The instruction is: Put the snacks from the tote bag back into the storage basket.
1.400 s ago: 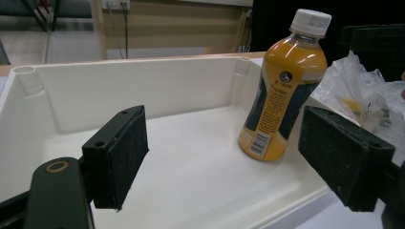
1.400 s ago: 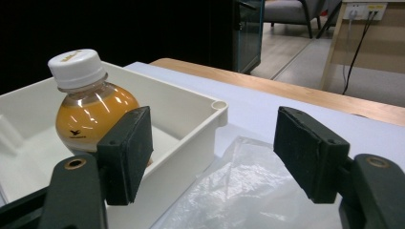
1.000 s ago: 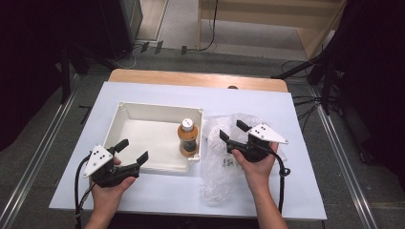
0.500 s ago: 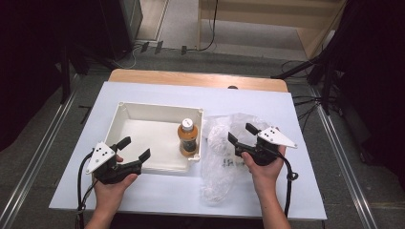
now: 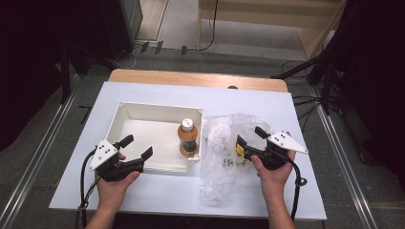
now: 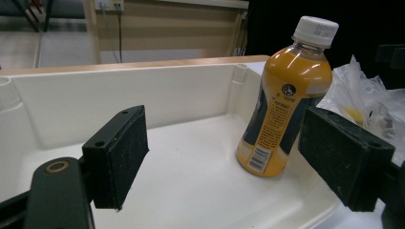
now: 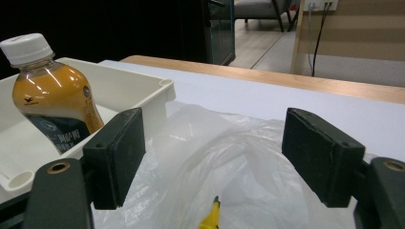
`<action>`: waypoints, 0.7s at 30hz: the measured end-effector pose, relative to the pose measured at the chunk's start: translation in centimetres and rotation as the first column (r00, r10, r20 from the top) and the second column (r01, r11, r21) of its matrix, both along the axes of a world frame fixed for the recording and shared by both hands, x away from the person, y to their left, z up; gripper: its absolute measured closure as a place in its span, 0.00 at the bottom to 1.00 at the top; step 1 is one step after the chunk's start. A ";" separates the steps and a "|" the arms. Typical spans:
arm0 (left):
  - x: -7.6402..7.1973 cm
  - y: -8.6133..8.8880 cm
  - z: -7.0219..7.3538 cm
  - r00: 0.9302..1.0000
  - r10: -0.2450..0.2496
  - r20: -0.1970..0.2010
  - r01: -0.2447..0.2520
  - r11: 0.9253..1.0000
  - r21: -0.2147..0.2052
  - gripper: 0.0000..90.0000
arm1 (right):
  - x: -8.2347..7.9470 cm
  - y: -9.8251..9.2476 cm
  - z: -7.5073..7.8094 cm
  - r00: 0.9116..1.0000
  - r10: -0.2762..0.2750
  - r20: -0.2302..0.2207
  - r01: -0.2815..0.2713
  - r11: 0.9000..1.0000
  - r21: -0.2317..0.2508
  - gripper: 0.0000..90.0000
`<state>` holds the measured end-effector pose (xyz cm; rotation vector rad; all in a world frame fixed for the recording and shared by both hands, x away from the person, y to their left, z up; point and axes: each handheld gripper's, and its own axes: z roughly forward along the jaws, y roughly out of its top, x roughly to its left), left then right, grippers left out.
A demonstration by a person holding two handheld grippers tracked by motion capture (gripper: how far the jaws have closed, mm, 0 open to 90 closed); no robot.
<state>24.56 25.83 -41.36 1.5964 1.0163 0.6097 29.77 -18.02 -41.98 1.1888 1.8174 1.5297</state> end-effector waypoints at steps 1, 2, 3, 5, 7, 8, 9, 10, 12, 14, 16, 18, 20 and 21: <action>0.0 0.0 0.0 1.000 0.000 0.000 0.000 1.000 0.000 0.20 | -0.1 -0.1 0.0 1.000 -0.003 0.001 0.003 1.000 -0.002 0.26; 0.0 0.0 0.1 1.000 0.000 0.000 0.000 1.000 0.000 0.20 | -0.2 -0.3 0.0 1.000 -0.006 0.000 0.006 1.000 0.000 0.26; 0.0 0.0 0.1 1.000 -0.002 0.002 0.002 1.000 0.000 0.20 | -0.3 -0.4 0.0 1.000 -0.010 -0.001 0.010 1.000 0.002 0.26; 0.0 0.1 0.1 1.000 -0.002 0.002 0.002 1.000 0.000 0.20 | -0.5 -0.7 0.0 1.000 -0.016 -0.003 0.016 1.000 0.004 0.26; 0.0 0.1 0.1 1.000 -0.002 0.004 0.002 1.000 0.001 0.20 | -0.7 -1.1 -0.1 1.000 -0.022 -0.004 0.022 1.000 0.008 0.26; 0.0 0.1 0.2 1.000 -0.003 0.003 0.003 1.000 0.000 0.20 | -0.8 -1.4 -0.1 1.000 -0.026 -0.003 0.026 1.000 0.008 0.26; 0.0 0.1 0.2 1.000 -0.003 0.003 0.003 1.000 0.000 0.20 | -0.8 -1.6 -0.1 1.000 -0.032 -0.002 0.032 0.999 0.008 0.26; -0.1 0.1 0.1 1.000 -0.004 0.003 0.004 1.000 0.003 0.20 | -0.9 -1.8 -0.1 0.999 -0.036 -0.003 0.036 0.999 0.008 0.26; -0.1 0.2 0.1 1.000 -0.003 0.001 0.003 1.000 0.008 0.20 | -1.2 -2.3 -0.2 0.999 -0.046 -0.007 0.046 0.999 0.011 0.26; -0.1 0.4 0.0 1.000 0.003 -0.002 -0.003 1.000 0.006 0.20 | -1.4 -2.8 -0.4 0.998 -0.057 -0.006 0.057 0.998 0.010 0.26; -0.1 0.6 0.0 1.000 0.005 -0.004 -0.005 1.000 0.010 0.20 | -1.6 -3.2 -0.5 0.998 -0.066 -0.006 0.066 0.998 0.006 0.26; -0.2 0.7 -0.1 1.000 0.009 -0.004 -0.009 1.000 0.017 0.20 | -1.9 -3.7 -0.6 0.997 -0.074 -0.009 0.074 0.997 0.006 0.26; -0.2 0.9 -0.2 1.000 0.011 -0.006 -0.011 1.000 0.015 0.20 | -2.1 -4.1 -0.8 0.997 -0.080 -0.013 0.080 0.997 0.005 0.26; -0.2 0.9 -0.2 1.000 0.013 -0.007 -0.013 1.000 0.016 0.20 | -2.1 -4.3 -0.8 0.996 -0.086 -0.011 0.087 0.996 0.003 0.26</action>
